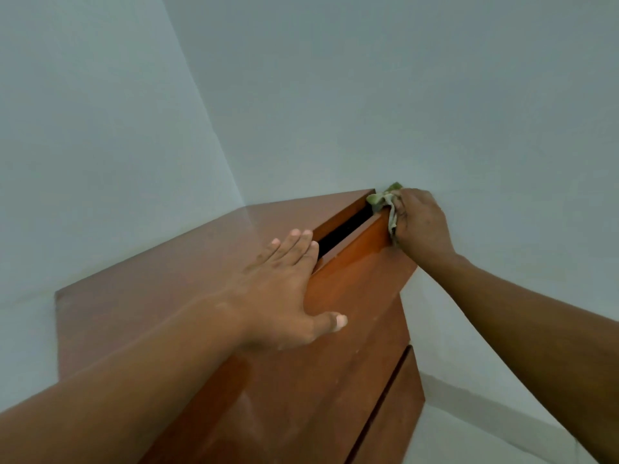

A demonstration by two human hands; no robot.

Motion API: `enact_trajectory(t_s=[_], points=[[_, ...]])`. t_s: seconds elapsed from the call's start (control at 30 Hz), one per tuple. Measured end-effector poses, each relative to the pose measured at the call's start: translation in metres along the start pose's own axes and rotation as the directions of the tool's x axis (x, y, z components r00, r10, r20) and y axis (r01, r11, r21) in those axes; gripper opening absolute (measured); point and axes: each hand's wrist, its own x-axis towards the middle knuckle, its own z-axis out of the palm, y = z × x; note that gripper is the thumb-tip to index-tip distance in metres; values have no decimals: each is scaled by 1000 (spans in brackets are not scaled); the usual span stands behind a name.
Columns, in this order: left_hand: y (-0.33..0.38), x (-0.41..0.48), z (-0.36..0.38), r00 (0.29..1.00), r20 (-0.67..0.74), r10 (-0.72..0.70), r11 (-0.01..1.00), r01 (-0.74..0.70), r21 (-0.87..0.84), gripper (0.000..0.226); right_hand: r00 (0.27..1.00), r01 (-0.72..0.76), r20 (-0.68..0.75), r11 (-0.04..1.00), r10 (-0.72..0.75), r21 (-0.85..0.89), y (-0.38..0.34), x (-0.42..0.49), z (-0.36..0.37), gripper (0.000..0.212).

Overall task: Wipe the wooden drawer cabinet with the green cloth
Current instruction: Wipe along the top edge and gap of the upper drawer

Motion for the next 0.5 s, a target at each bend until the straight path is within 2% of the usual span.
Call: enact_trajectory(t_s=[0.07, 0.1, 0.17, 0.2, 0.23, 0.3, 0.37, 0.43, 0.5], points=[[0, 0, 1, 1000, -13, -4, 1000, 4, -5, 111, 986, -149, -65, 984, 156, 97, -10, -3, 4, 26], [0, 0, 1, 1000, -20, -5, 1000, 5, -5, 110, 949, -269, -122, 949, 290, 167, -15, -5, 2, 27], [-1, 0, 2, 1000, -31, -4, 1000, 4, -4, 108, 789, -505, -187, 790, 586, 347, -26, -9, -6, 32], [-1, 0, 2, 999, -33, -5, 1000, 5, -1, 107, 729, -533, -199, 726, 655, 434, -34, -15, -10, 32], [0, 0, 2, 999, -38, -9, 1000, 10, 9, 107, 728, -497, -214, 717, 651, 489, -44, -22, -11, 31], [0, -1, 2, 997, -68, -35, 998, 39, 58, 107, 846, -320, -243, 816, 475, 481, -67, -40, -5, 27], [1, -2, 3, 993, -92, -77, 991, 86, 98, 109, 964, -127, -169, 910, 207, 394, -82, -58, 11, 27], [1, -4, 4, 988, -91, -127, 987, 135, 85, 111, 987, 62, -157, 951, -14, 304, -75, -63, 23, 32], [1, -5, 3, 980, -96, -175, 982, 181, 60, 113, 979, 145, -178, 961, -103, 237, -59, -52, 23, 31]])
